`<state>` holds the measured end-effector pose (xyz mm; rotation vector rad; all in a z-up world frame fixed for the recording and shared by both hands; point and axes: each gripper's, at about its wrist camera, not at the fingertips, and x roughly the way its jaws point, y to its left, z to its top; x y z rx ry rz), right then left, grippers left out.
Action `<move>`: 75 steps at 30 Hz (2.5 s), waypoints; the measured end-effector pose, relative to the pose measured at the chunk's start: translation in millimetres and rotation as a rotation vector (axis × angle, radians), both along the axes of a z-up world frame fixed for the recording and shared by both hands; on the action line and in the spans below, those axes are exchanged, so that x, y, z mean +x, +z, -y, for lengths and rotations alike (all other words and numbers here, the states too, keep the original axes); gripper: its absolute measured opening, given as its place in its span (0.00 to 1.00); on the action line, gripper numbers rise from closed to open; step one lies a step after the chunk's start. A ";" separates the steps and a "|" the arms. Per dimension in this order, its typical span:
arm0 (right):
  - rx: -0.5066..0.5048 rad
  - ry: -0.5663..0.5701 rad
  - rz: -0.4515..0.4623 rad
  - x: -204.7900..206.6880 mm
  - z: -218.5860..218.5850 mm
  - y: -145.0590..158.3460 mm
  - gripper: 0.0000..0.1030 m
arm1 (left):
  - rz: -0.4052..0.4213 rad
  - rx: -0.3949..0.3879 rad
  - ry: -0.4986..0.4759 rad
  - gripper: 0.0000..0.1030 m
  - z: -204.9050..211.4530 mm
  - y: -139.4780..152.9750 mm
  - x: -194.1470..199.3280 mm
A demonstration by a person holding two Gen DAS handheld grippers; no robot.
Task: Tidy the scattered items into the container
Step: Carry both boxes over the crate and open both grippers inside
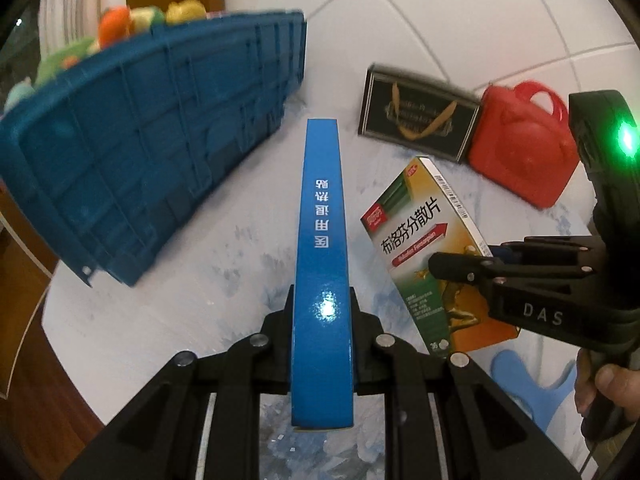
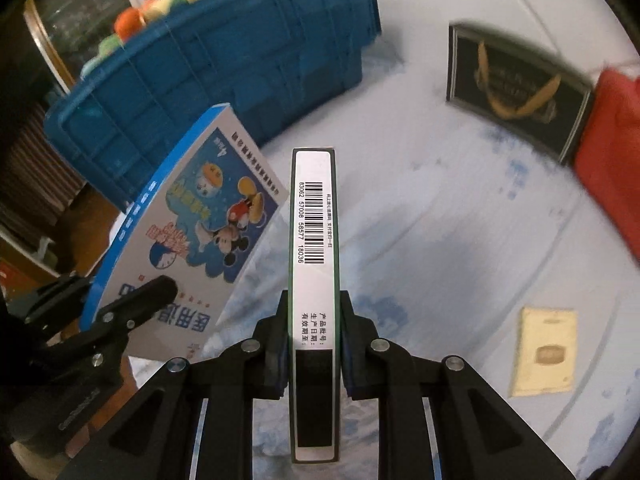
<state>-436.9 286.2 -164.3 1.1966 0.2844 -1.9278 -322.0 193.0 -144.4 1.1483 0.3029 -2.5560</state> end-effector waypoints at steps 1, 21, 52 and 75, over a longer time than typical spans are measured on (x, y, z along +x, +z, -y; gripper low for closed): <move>-0.007 -0.001 -0.014 1.4 -0.5 7.3 0.19 | -0.012 -0.008 0.008 0.18 -0.2 7.7 2.8; -0.409 0.149 -0.233 48.1 128.5 217.6 0.19 | -0.268 -0.271 0.195 0.18 170.6 207.5 64.0; -0.268 0.071 -0.101 34.8 337.1 153.6 0.80 | -0.105 -0.176 0.177 0.85 363.1 135.4 39.8; -0.339 -0.069 -0.146 72.4 170.1 150.7 1.00 | -0.199 -0.162 0.158 0.85 221.1 137.3 110.0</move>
